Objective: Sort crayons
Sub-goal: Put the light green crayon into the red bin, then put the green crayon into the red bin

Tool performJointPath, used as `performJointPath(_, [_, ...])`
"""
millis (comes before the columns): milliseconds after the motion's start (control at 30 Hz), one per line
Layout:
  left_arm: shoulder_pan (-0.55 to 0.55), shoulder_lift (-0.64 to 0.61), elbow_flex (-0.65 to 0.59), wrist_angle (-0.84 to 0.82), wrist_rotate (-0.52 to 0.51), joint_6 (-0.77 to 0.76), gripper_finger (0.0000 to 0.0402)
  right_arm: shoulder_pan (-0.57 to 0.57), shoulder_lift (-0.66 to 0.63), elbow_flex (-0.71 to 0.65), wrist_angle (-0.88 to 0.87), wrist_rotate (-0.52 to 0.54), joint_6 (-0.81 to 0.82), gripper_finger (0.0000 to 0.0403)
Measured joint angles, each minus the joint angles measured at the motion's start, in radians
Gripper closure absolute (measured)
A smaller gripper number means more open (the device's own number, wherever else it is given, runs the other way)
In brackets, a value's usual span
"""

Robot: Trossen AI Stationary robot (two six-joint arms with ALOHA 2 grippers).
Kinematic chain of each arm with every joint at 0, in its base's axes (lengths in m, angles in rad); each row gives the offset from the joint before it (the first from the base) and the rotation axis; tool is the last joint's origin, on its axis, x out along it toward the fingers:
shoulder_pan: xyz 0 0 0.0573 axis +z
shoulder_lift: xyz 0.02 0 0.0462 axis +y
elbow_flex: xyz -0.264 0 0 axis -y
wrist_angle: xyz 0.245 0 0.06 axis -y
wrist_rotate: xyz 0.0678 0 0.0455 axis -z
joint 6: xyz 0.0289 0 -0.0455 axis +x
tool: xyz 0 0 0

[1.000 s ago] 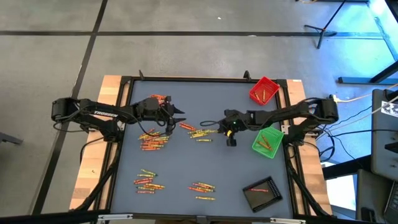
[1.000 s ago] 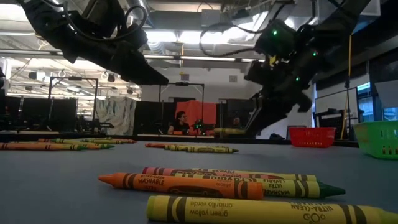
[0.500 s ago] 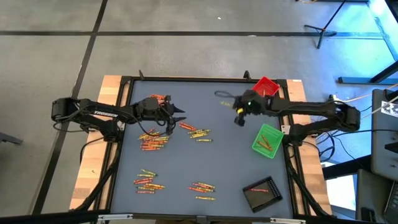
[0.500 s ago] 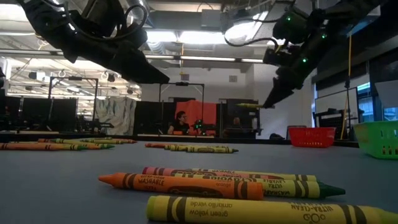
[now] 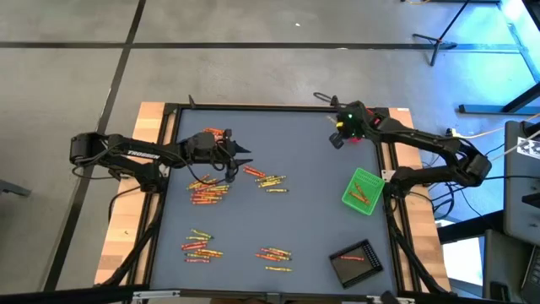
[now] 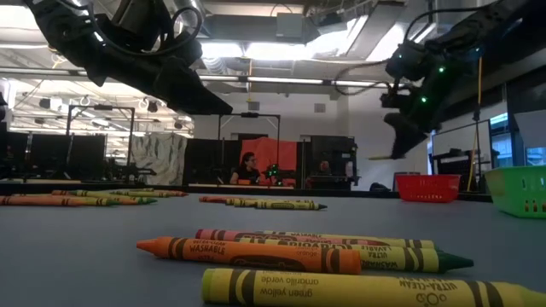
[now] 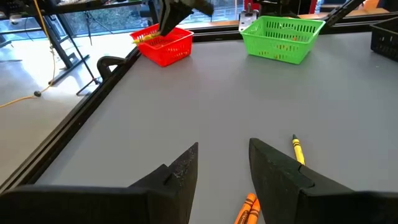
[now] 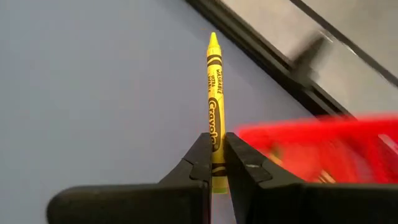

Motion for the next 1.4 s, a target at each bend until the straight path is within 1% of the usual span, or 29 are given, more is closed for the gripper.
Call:
performJointPath(133, [0.0, 0.0, 0.0, 0.0, -0.001, 0.0, 0.0274, -0.045, 0.0, 0.0, -0.073, 0.124, 0.077, 0.0377])
performJointPath(267, [0.0, 0.0, 0.0, 0.001, -0.001, 0.0, 0.0274, -0.071, 0.0, 0.0, -0.104, 0.197, 0.116, 0.0377])
performJointPath(700, [0.0, 0.0, 0.0, 0.002, -0.001, 0.0, 0.0274, -0.071, 0.002, 0.0, -0.167, 0.194, 0.13, 0.0372])
performJointPath(767, [0.0, 0.0, 0.0, 0.002, -0.001, 0.0, 0.0274, -0.071, 0.002, 0.0, -0.17, 0.194, 0.129, 0.0358])
performJointPath(900, [0.0, 0.0, 0.0, 0.002, -0.001, 0.0, 0.0274, -0.071, 0.003, 0.0, -0.194, 0.198, 0.107, 0.0308])
performJointPath(1033, [0.0, 0.0, 0.0, 0.005, -0.001, 0.0, 0.0274, -0.07, 0.003, 0.0, -0.165, 0.194, 0.091, 0.0266])
performJointPath(1100, [0.0, 0.0, 0.0, 0.012, -0.001, 0.0, 0.0274, -0.07, 0.001, 0.0, -0.136, 0.141, 0.078, 0.0253])
performJointPath(1200, [0.0, 0.0, 0.0, 0.021, -0.001, 0.0, 0.0274, -0.05, 0.0, 0.0, -0.083, -0.02, 0.062, 0.0244])
performJointPath(1267, [0.0, 0.0, 0.0, 0.021, -0.001, 0.0, 0.0274, -0.017, 0.0, 0.0, -0.033, -0.118, 0.045, 0.0243])
performJointPath(1400, [0.0, 0.0, 0.0, 0.022, 0.0, 0.0, 0.0274, 0.083, 0.0, 0.0, 0.068, -0.239, 0.015, 0.0243])
